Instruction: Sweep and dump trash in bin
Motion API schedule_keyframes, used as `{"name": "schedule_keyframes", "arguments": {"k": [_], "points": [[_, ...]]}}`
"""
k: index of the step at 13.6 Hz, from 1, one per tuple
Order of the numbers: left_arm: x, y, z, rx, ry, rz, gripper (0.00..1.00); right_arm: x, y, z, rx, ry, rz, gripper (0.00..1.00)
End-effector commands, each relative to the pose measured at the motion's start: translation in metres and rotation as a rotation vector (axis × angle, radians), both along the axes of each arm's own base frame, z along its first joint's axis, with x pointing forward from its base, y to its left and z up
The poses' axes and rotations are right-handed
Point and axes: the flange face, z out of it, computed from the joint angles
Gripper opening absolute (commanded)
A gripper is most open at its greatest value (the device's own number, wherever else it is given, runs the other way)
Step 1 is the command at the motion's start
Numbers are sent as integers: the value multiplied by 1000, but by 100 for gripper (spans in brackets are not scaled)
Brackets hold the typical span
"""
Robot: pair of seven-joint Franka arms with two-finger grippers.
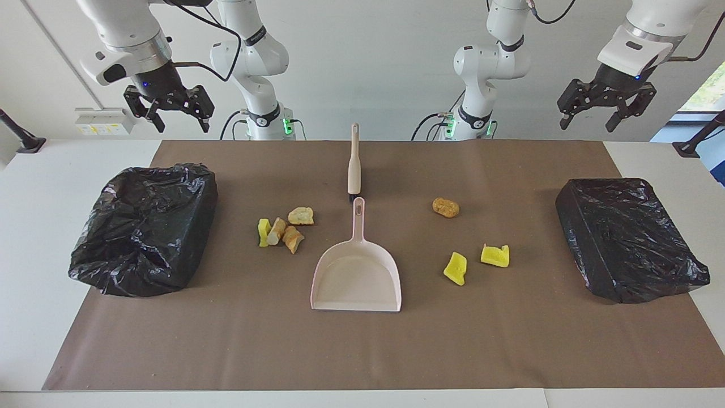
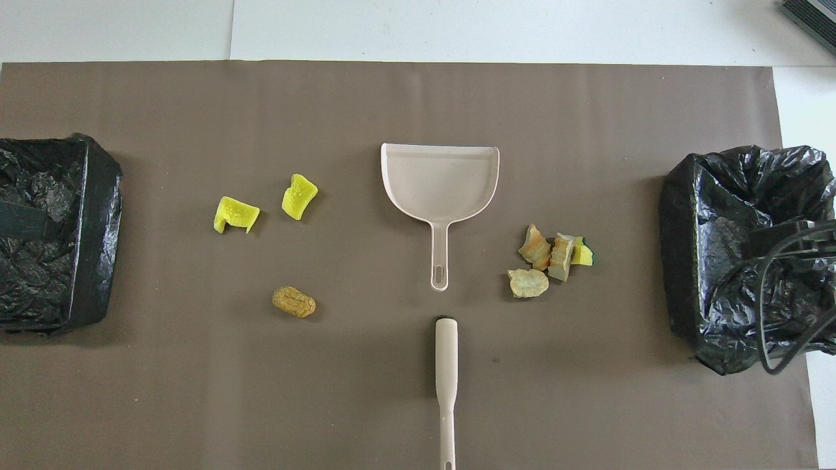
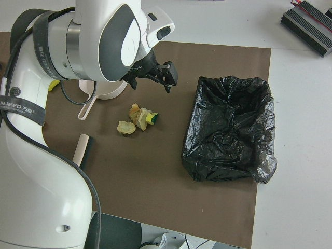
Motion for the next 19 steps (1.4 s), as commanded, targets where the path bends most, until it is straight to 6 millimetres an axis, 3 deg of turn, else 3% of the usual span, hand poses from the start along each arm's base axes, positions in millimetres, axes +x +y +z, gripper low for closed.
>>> {"name": "schedule_keyframes", "arguments": {"k": [1, 7, 13, 16, 19], "points": [[-7, 1, 2, 14, 6, 9, 100, -2, -1, 4, 24, -17, 14, 100], [-8, 2, 2, 8, 11, 12, 100, -2, -1, 4, 24, -17, 15, 100], [-9, -10, 2, -1, 4, 0, 100, -2, -1, 4, 24, -17, 15, 100], [-16, -31, -2, -39, 7, -37, 100, -2, -1, 4, 24, -17, 14, 100], [-21, -62, -19, -42, 25, -84, 100, -2, -1, 4, 24, -17, 15, 100]]}}
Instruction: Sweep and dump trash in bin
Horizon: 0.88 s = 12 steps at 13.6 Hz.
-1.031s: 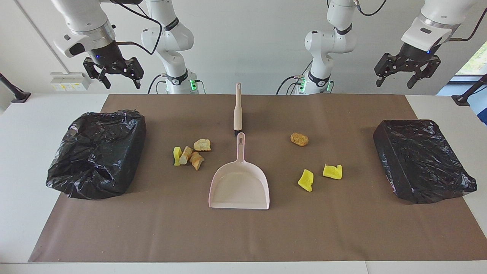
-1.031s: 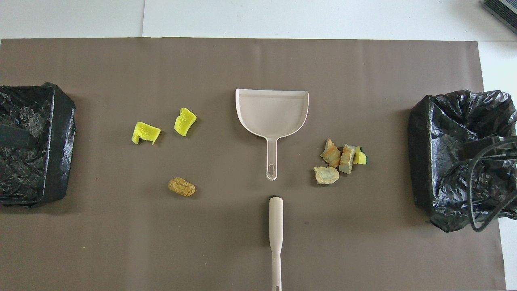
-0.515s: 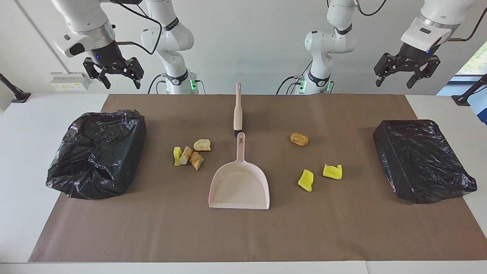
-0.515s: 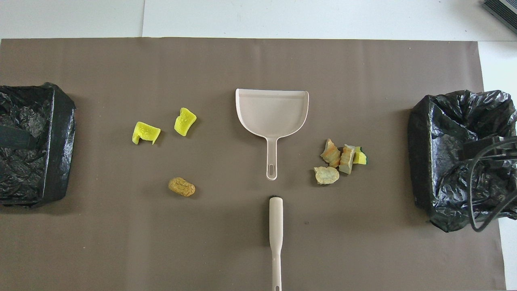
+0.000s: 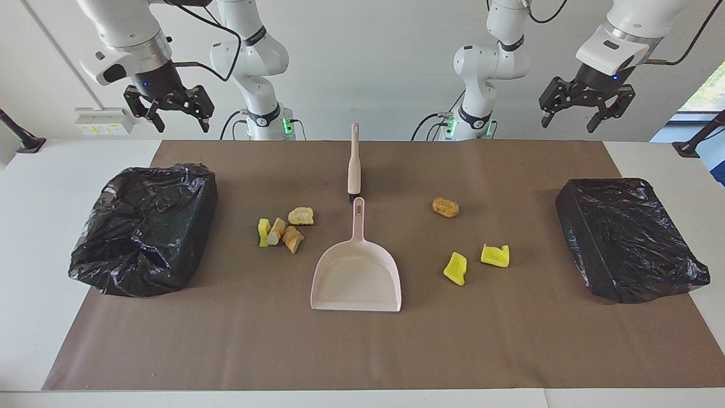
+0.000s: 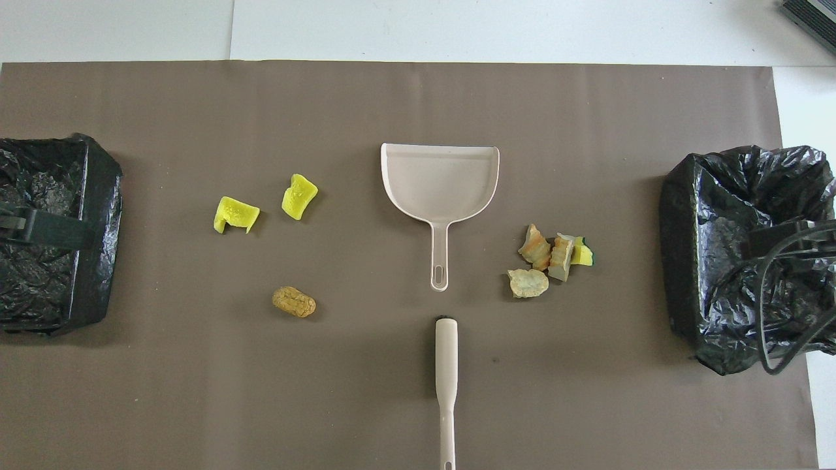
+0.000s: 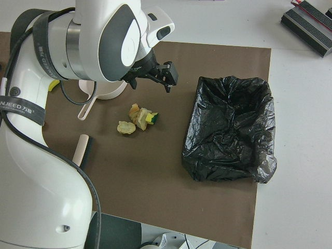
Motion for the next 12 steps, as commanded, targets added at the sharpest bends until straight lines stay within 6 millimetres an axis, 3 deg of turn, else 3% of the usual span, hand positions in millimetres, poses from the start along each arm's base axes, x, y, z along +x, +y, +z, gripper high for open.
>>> {"name": "schedule_keyframes", "arguments": {"k": [1, 6, 10, 12], "points": [[-16, -26, -16, -6, 11, -17, 100, -2, -1, 4, 24, -17, 14, 100], [-39, -99, -66, 1, 26, -45, 100, -2, -1, 4, 24, -17, 15, 100], [-80, -160, -113, 0, 18, -27, 100, -2, -1, 4, 24, -17, 15, 100], [-97, -175, -131, -1, 13, -19, 100, -2, -1, 4, 24, -17, 15, 100]]}}
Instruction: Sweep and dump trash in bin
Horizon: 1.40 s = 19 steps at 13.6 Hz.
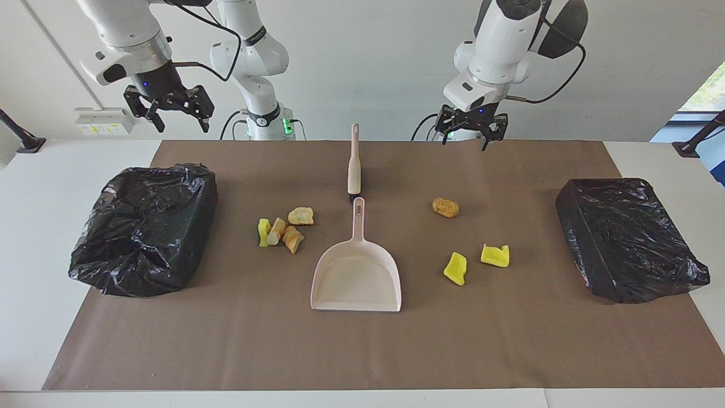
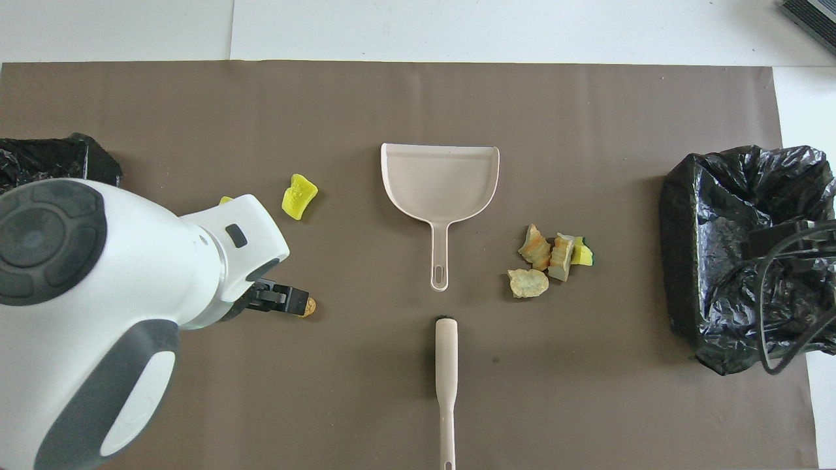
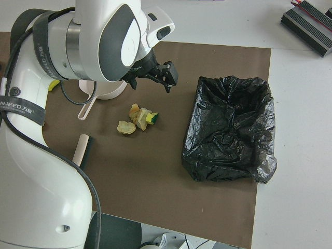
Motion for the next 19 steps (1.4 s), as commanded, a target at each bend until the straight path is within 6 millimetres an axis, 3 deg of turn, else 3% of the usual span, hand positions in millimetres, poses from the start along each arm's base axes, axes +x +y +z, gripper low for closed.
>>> {"name": "schedule_keyframes", "arguments": {"k": [1, 8, 10, 13, 15, 19], "points": [[-35, -11, -21, -18, -14, 2, 100, -2, -1, 4, 24, -17, 15, 100], [-93, -91, -78, -48, -32, 37, 100, -12, -4, 5, 6, 31, 7, 100], [-116, -133, -114, -23, -7, 36, 100, -22, -3, 8, -7, 27, 9, 100], [-152, -166, -147, -39, -24, 75, 100, -14, 5, -13, -6, 33, 15, 100], [-183, -188, -172, -39, -21, 116, 100, -2, 31, -30, -7, -5, -6, 100], [-205, -202, -190, -59, -32, 111, 100, 41, 67, -88, 6, 15, 11, 100]]}}
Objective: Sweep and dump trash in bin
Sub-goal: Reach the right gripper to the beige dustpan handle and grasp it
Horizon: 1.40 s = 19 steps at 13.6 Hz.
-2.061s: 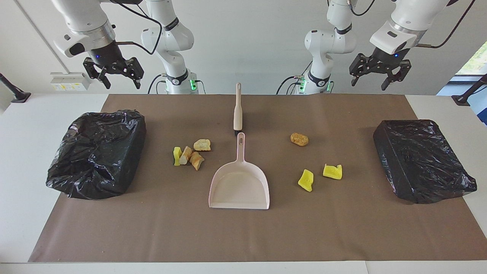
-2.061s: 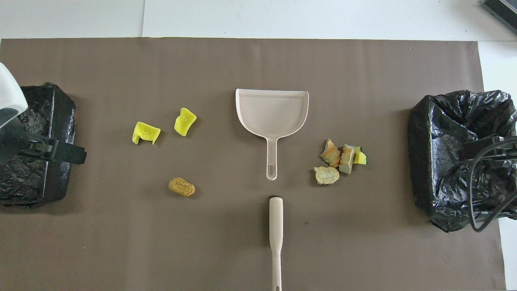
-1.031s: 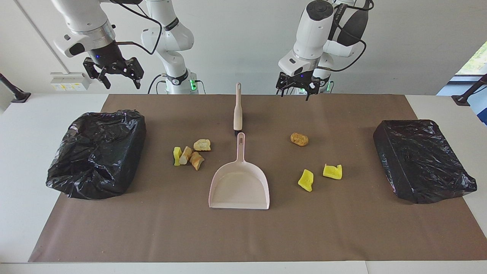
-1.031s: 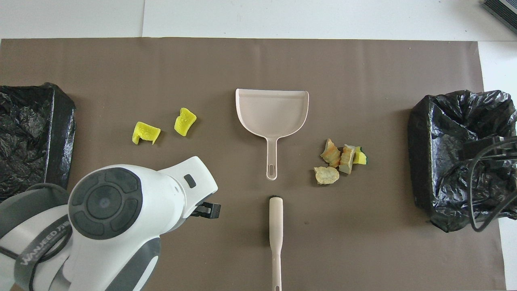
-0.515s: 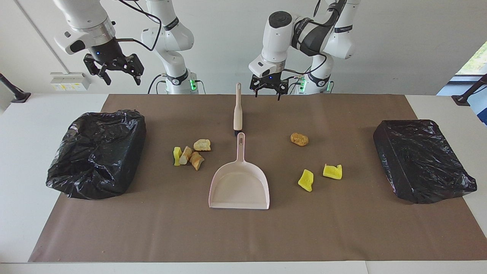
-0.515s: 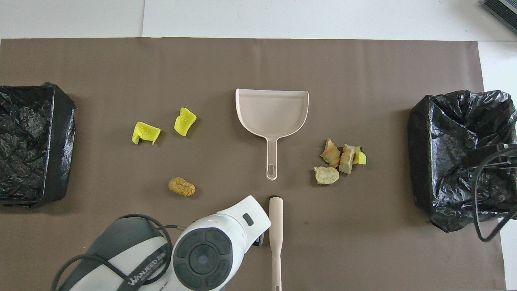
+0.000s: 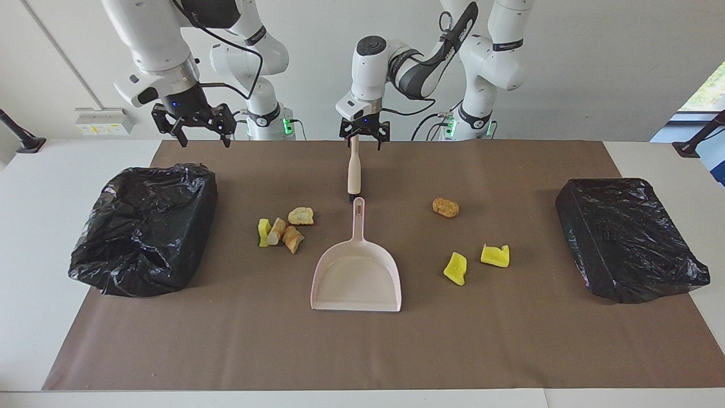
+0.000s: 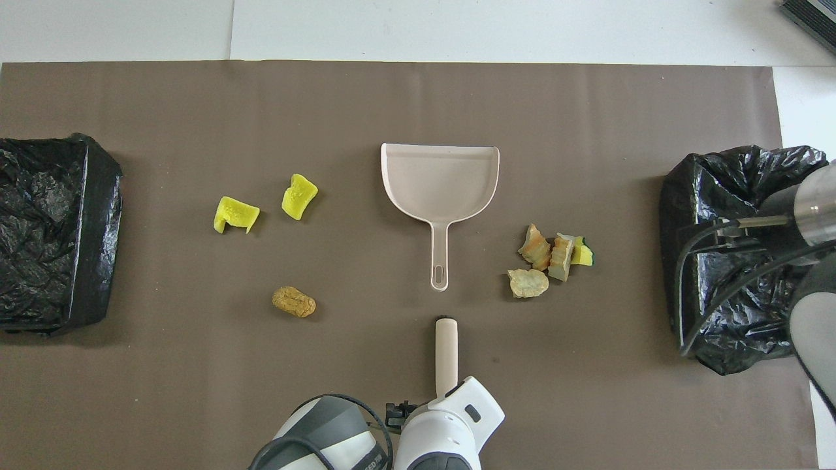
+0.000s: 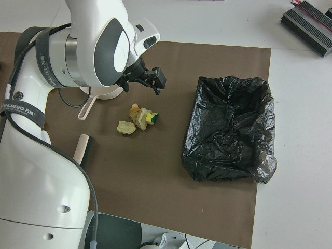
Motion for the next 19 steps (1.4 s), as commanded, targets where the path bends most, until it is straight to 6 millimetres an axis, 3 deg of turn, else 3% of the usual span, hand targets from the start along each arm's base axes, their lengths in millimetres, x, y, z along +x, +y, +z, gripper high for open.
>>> {"name": "schedule_keyframes", "arguments": {"k": [1, 5, 7, 9, 11, 13, 15, 18, 19], "points": [[-10, 0, -7, -18, -2, 14, 100, 27, 23, -37, 13, -2, 10, 100], [-24, -4, -14, -13, 16, 32, 100, 55, 101, -74, 48, -1, -109, 100], [-37, -17, -39, -4, 21, 24, 100, 69, 141, -102, 46, 7, -95, 100], [-39, -23, -51, -15, 15, 35, 100, 71, 178, -120, 69, -8, -144, 100], [-37, -25, -49, -16, 14, 40, 81, 69, 217, -139, 92, 2, -173, 100], [-35, -23, -47, -12, 16, 42, 59, 64, 230, -140, 92, -4, -151, 100], [-30, -19, -43, -10, 18, 49, 49, 52, 258, -148, 96, 9, -111, 100], [-30, -13, -40, 24, 35, 54, 31, 37, 300, -186, 67, 22, -55, 100], [-29, -12, -39, 27, 33, 53, 19, 39, 304, -194, 68, 14, -49, 100]]}}
